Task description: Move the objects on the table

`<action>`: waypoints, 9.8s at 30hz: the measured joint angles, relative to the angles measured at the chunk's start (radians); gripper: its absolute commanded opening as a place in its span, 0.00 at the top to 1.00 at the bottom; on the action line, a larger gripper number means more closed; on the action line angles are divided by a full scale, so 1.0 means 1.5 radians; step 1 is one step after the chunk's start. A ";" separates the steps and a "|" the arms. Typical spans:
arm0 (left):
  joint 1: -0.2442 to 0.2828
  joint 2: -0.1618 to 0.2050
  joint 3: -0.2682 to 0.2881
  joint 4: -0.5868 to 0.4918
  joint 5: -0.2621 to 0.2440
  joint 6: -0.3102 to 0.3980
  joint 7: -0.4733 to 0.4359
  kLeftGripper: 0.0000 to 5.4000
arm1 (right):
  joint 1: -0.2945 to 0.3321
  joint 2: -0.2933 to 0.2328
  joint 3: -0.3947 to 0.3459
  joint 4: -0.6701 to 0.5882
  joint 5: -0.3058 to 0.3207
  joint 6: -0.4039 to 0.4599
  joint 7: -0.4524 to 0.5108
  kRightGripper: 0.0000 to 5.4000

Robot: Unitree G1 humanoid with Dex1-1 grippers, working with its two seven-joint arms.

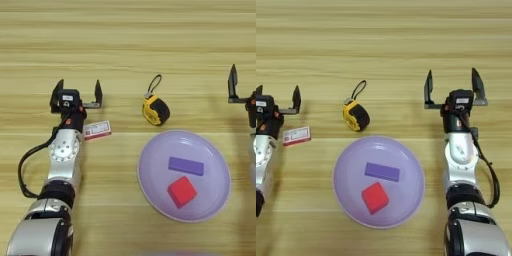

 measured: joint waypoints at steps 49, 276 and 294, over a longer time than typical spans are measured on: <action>0.227 0.058 -0.101 -0.383 -0.029 0.443 -0.194 0.00 | 0.010 0.024 0.018 -0.055 0.054 0.150 0.017 0.00; 0.175 0.074 -0.085 -0.396 -0.043 0.103 -0.199 0.00 | 0.018 0.042 0.045 -0.053 0.035 0.146 -0.023 0.00; 0.102 0.143 -0.126 -0.521 -0.224 0.268 -0.476 0.00 | 0.019 0.055 0.059 -0.074 0.010 0.138 -0.045 0.00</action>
